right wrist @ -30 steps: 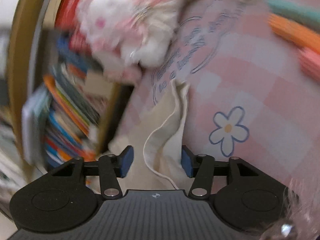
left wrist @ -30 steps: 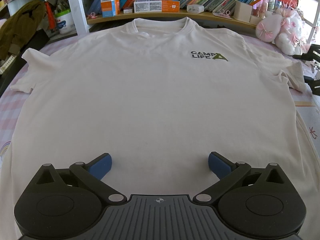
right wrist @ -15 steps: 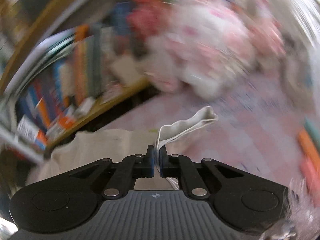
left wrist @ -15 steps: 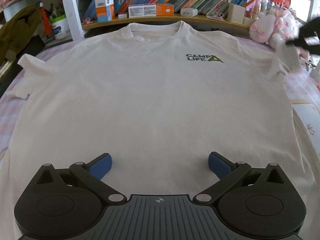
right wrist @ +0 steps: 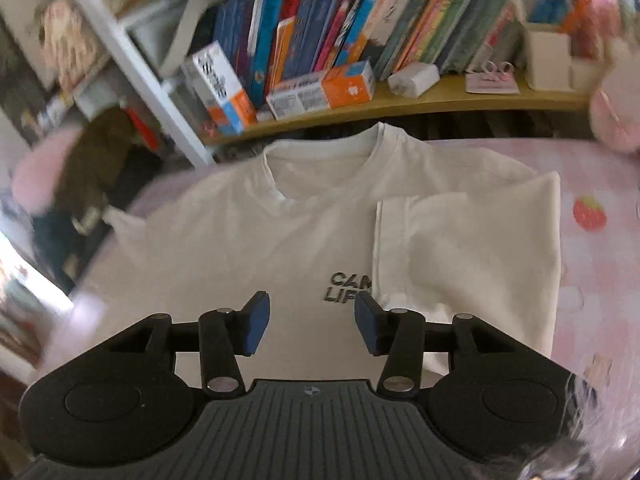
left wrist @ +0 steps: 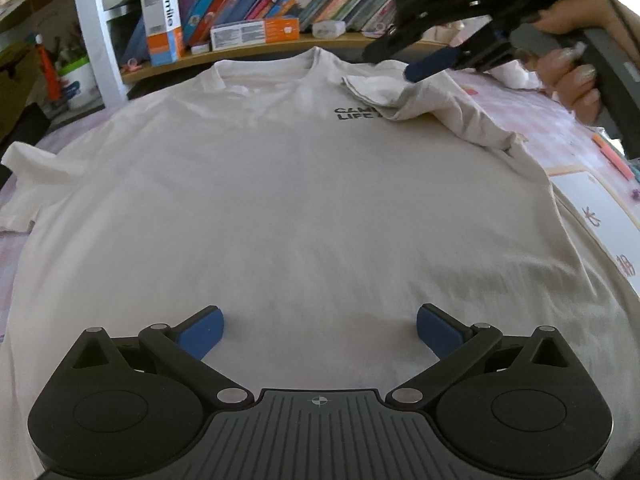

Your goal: Fold clothes

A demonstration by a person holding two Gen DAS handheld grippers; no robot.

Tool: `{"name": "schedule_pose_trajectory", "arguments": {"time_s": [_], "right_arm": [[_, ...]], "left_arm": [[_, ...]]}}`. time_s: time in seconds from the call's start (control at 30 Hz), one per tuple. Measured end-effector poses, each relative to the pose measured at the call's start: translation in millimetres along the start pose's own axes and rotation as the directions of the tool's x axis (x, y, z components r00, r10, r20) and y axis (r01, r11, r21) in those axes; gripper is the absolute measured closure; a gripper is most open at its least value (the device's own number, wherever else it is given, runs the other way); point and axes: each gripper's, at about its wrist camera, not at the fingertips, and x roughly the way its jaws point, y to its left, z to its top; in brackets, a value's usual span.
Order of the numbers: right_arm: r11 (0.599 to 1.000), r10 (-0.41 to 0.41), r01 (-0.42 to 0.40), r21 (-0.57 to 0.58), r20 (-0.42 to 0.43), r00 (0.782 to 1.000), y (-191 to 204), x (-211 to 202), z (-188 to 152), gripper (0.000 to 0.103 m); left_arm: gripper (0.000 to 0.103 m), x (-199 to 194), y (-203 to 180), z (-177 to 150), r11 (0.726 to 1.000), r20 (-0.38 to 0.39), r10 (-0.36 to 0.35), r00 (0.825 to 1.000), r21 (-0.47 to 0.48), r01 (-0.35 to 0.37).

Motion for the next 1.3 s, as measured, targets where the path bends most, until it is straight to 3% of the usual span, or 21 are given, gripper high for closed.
{"name": "schedule_pose_trajectory", "arguments": {"time_s": [0.17,0.27,0.4,0.5,0.57,0.63,0.67,0.73,0.8,0.87,0.97,1.03,1.1,1.13,1.17,1.2,1.23,1.27,1.3], "right_arm": [[0.992,-0.098,0.090,0.085,0.095,0.991,-26.0,-36.9,2.6,0.052],[0.978,-0.146,0.130,0.164,0.089,0.985,-43.8,-36.4,2.7,0.053],[0.964,-0.142,0.135,0.229,0.017,0.990,-52.4,-17.0,-11.8,0.066],[0.981,-0.106,0.118,0.154,-0.089,0.990,-33.2,-1.2,-32.0,0.065],[0.992,-0.117,0.121,0.033,-0.108,0.987,-12.6,-1.3,-42.6,0.065],[0.977,-0.161,0.145,-0.154,-0.096,0.982,8.7,-3.8,-50.0,0.064],[0.943,-0.206,0.178,-0.283,-0.072,0.976,21.0,-4.4,-54.3,0.064],[0.826,-0.284,0.237,-0.512,-0.014,0.959,39.7,0.0,-64.5,0.064],[0.684,-0.333,0.272,-0.677,0.042,0.942,53.2,7.8,-73.6,0.066],[0.585,-0.362,0.280,-0.761,0.064,0.930,56.0,18.1,-78.7,0.068],[0.514,-0.402,0.270,-0.814,0.049,0.914,49.7,31.8,-80.5,0.082],[0.565,-0.387,0.283,-0.775,0.054,0.920,47.3,29.6,-73.8,0.088],[0.783,-0.307,0.288,-0.551,0.059,0.950,39.6,12.6,-50.4,0.089],[0.875,-0.263,0.268,-0.403,0.069,0.962,29.9,3.1,-41.8,0.089],[0.942,-0.220,0.234,-0.241,0.086,0.972,19.3,-6.5,-33.7,0.089],[0.960,-0.216,0.228,-0.164,0.084,0.973,13.4,-8.7,-31.6,0.082],[0.954,-0.237,0.239,-0.179,0.036,0.971,12.1,-1.3,-32.7,0.074],[0.945,-0.260,0.251,-0.208,-0.018,0.965,11.5,7.4,-34.3,0.050],[0.938,-0.271,0.255,-0.237,-0.040,0.962,12.1,10.1,-37.2,0.050]], "left_arm": [[0.000,-1.0,1.1,-2.1,1.000,0.012,-0.017,1.000,0.019,0.016],[0.000,-1.2,2.1,-2.0,0.999,0.013,-0.022,1.000,0.025,0.022],[0.000,-2.2,3.2,-1.9,0.999,0.009,-0.025,1.000,0.028,0.025],[0.000,-2.4,4.5,-1.2,0.999,0.004,-0.023,1.000,0.026,0.023],[0.000,-3.0,5.1,-1.3,1.000,0.002,-0.020,1.000,0.022,0.020],[0.000,-3.0,5.7,-1.3,1.000,0.001,-0.018,1.000,0.019,0.018],[0.000,-3.0,5.8,-1.4,1.000,0.001,-0.017,1.000,0.018,0.017],[0.000,-3.3,5.9,-1.8,1.000,0.001,-0.015,1.000,0.016,0.015],[0.000,-3.5,6.3,-2.0,1.000,0.001,-0.013,1.000,0.015,0.013],[0.000,-4.5,6.5,-2.7,1.000,0.000,-0.012,1.000,0.014,0.012],[0.000,-6.1,7.5,-4.1,1.000,-0.002,-0.011,1.000,0.012,0.011],[0.000,-7.0,8.1,-4.8,1.000,-0.004,-0.010,1.000,0.011,0.010],[0.000,-7.7,8.3,-5.5,1.000,-0.005,-0.008,1.000,0.008,0.008],[0.000,-7.9,8.2,-5.6,1.000,-0.005,-0.007,1.000,0.007,0.007],[0.000,-8.1,8.0,-5.6,1.000,-0.004,-0.005,1.000,0.006,0.005],[0.000,-8.0,7.7,-5.4,1.000,-0.004,-0.004,1.000,0.004,0.004],[0.000,-7.5,7.5,-4.7,1.000,-0.005,-0.004,1.000,0.004,0.004],[0.000,-6.8,7.3,-3.9,1.000,-0.006,-0.004,1.000,0.005,0.004],[0.000,-6.2,7.3,-2.8,1.000,-0.008,-0.006,1.000,0.006,0.006]]}}
